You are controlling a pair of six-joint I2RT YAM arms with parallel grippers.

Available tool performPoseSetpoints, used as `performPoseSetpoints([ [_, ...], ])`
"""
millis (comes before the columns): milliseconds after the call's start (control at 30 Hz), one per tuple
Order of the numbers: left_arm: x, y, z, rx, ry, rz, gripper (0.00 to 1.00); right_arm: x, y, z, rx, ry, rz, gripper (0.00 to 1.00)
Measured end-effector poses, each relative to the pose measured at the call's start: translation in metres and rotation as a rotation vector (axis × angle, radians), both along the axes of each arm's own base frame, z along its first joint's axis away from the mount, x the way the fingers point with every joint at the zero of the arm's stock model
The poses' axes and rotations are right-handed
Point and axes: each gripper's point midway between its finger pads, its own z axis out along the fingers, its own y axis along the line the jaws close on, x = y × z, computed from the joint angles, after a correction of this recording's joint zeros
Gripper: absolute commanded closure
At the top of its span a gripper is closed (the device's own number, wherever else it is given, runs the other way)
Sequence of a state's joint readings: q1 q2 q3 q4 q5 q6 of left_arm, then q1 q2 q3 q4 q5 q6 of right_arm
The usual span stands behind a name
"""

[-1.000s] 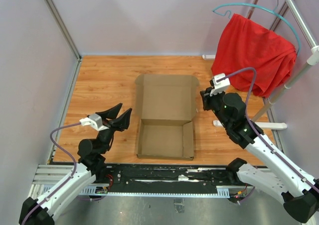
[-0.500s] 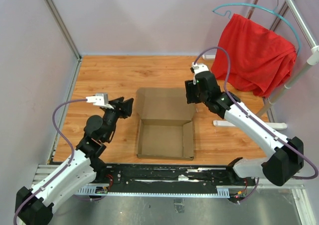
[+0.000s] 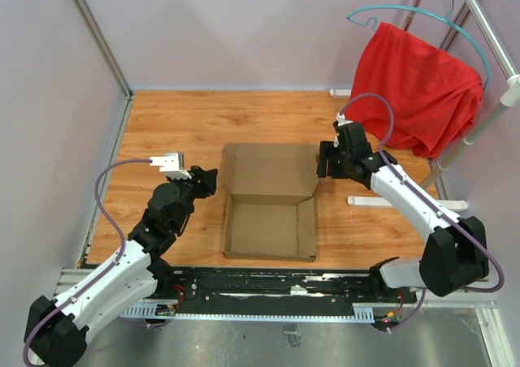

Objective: Fold the paper box

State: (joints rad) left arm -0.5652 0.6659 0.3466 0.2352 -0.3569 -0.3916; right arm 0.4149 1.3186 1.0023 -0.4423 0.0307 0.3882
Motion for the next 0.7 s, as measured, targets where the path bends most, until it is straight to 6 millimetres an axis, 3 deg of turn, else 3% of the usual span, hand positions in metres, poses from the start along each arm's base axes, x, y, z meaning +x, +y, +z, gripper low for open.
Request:
performPoseSetpoints([
  [133, -0.002, 0.0, -0.002, -0.003, 0.014, -0.002, 0.45, -0.003, 0.005, -0.008, 0.06, 0.025, 0.008, 0.43],
  [300, -0.005, -0.004, -0.002, -0.023, 0.012, -0.029, 0.46, -0.045, 0.02, -0.028, 0.136, 0.055, 0.109, 0.46],
  [467, -0.009, -0.008, -0.015, -0.022, 0.04, -0.057, 0.46, -0.081, 0.049, -0.051, 0.121, 0.126, 0.248, 0.51],
  [567, -0.012, -0.009, -0.024, -0.014, 0.057, -0.069, 0.46, -0.085, 0.055, -0.066, 0.09, 0.168, 0.259, 0.58],
  [700, -0.017, -0.008, -0.024, -0.014, 0.058, -0.08, 0.46, -0.082, 0.048, -0.089, 0.001, 0.227, 0.204, 0.63],
])
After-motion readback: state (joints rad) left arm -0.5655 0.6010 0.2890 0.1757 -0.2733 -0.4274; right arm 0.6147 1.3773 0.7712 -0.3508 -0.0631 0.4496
